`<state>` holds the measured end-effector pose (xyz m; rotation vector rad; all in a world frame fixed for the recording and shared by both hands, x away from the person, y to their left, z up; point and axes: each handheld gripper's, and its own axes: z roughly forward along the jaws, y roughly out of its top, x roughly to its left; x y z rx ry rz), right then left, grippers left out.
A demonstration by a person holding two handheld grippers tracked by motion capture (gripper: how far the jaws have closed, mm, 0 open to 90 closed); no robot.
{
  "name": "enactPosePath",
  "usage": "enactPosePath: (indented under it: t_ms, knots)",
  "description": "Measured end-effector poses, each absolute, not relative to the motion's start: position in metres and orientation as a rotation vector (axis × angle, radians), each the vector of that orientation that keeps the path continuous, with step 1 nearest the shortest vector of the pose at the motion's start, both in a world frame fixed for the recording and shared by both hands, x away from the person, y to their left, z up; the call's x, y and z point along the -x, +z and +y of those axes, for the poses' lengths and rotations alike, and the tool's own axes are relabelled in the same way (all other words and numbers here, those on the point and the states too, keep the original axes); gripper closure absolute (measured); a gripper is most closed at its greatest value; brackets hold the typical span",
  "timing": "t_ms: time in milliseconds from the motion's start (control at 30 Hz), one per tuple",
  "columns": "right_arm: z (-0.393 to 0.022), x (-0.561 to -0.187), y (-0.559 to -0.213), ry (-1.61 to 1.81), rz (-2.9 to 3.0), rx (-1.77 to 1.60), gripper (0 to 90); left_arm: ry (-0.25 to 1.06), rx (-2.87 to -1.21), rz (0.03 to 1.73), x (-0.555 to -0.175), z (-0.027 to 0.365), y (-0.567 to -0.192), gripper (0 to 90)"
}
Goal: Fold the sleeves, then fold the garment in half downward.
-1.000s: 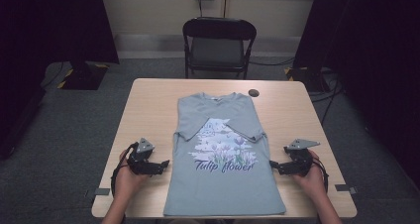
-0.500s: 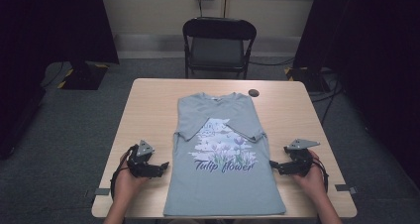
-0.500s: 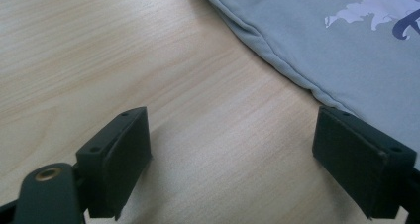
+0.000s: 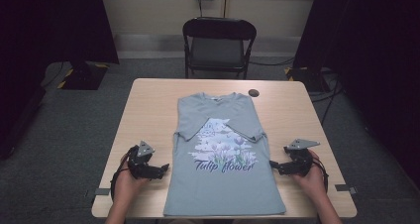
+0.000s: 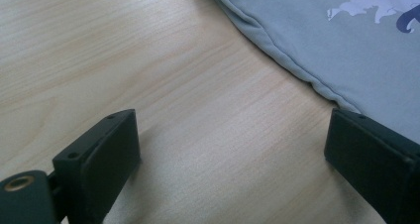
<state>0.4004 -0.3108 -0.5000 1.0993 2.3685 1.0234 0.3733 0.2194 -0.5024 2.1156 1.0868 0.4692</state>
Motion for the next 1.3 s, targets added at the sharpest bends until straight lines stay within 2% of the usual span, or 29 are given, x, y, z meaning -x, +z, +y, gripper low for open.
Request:
enactPosePath:
  t_ms: [733, 1033, 1300]
  knots:
    - [-0.314, -0.399, -0.485, 1.037, 2.317, -1.106, 11.1, 0.457, -2.151, 1.044, -0.383, 0.209, -0.492, 7.8]
    - [-0.313, -0.407, -0.476, 1.051, 2.310, -1.118, 11.2, 0.414, -2.122, 1.030, -0.403, 0.191, -0.480, 7.9]
    - [-0.315, -0.425, -0.475, 1.054, 2.280, -1.164, 11.6, 0.429, -2.137, 0.999, -0.428, 0.175, -0.472, 9.2]
